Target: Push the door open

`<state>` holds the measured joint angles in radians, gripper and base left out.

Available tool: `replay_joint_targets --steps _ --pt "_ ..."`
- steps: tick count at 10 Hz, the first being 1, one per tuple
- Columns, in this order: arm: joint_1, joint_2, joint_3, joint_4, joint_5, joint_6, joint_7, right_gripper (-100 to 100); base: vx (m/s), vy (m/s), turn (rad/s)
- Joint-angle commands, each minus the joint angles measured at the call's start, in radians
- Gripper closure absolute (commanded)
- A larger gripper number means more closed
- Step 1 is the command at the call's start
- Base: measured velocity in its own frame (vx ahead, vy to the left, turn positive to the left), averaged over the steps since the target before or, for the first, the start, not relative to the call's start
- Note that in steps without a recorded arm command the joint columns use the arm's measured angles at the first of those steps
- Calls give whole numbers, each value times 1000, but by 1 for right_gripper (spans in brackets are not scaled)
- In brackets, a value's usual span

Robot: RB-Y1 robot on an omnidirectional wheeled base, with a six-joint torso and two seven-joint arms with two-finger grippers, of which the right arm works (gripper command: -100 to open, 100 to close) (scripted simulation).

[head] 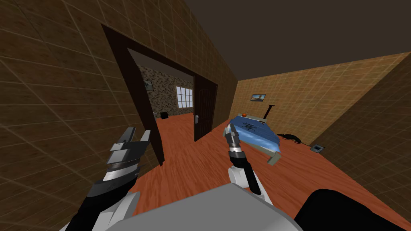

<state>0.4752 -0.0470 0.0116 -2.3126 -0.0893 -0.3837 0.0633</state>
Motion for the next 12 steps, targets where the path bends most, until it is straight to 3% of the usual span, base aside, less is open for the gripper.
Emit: replay_joint_targets --steps 1,12 --pt "0 -12 1 19 9 -6 -18 -100 190 27 47" --pt "3 -118 10 212 101 -65 -199 -100 220 -13 78"
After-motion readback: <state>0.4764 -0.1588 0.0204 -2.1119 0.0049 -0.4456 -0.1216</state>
